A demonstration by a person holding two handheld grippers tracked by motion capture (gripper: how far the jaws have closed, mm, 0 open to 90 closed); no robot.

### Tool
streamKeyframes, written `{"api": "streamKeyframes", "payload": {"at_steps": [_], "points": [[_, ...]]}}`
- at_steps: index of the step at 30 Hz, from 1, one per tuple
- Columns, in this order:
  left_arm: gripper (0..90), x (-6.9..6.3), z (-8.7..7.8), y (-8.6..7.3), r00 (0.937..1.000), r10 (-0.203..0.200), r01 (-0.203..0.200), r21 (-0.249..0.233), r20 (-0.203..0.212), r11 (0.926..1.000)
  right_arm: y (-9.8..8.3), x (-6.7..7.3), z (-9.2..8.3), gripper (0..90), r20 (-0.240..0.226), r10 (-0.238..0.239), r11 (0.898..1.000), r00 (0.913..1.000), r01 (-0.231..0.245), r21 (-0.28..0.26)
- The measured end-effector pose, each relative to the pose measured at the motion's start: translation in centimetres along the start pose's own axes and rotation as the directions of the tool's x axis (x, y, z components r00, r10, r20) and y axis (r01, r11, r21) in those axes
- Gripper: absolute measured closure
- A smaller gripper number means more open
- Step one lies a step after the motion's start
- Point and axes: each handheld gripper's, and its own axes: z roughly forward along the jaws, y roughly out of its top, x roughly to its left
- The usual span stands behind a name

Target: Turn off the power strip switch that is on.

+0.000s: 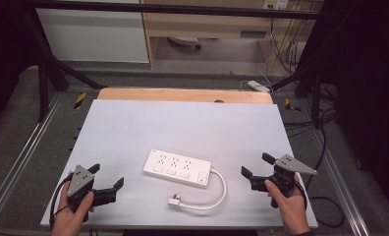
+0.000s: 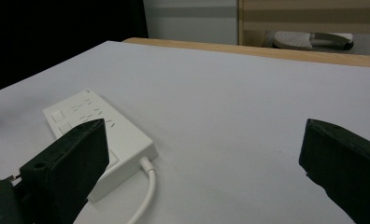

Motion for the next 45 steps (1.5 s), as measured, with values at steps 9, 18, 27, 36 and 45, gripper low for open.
{"api": "streamKeyframes", "payload": {"at_steps": [9, 18, 27, 36, 45], "points": [[4.8, 0.0, 0.1, -0.1, 1.0000, 0.004, -0.003, 0.009, -0.002, 1.0000, 1.6, 1.0, 1.0, 2.1, -0.022, -0.024, 1.000, 0.9995, 0.024, 0.012], [4.8, 0.1, 0.1, 0.0, 1.0000, 0.006, -0.006, 0.005, 0.000, 1.0000, 2.8, 1.6, 2.3, 2.3, -0.042, -0.042, 0.998, 0.9982, 0.043, 0.038], [4.8, 0.1, 0.1, 0.0, 1.0000, 0.005, -0.005, 0.009, -0.001, 1.0000, 4.3, 3.1, 3.7, 2.6, -0.082, -0.053, 0.998, 0.9952, 0.056, 0.037], [4.8, 0.1, 0.1, 0.0, 1.0000, -0.001, 0.001, 0.008, 0.001, 1.0000, 5.5, 4.5, 4.8, 2.9, -0.114, -0.071, 0.996, 0.9909, 0.076, 0.040], [4.8, 0.1, 0.1, 0.0, 1.0000, -0.008, 0.008, 0.009, -0.005, 0.9999, 6.1, 5.4, 5.8, 3.3, -0.127, -0.072, 0.995, 0.9893, 0.080, 0.060]]}}
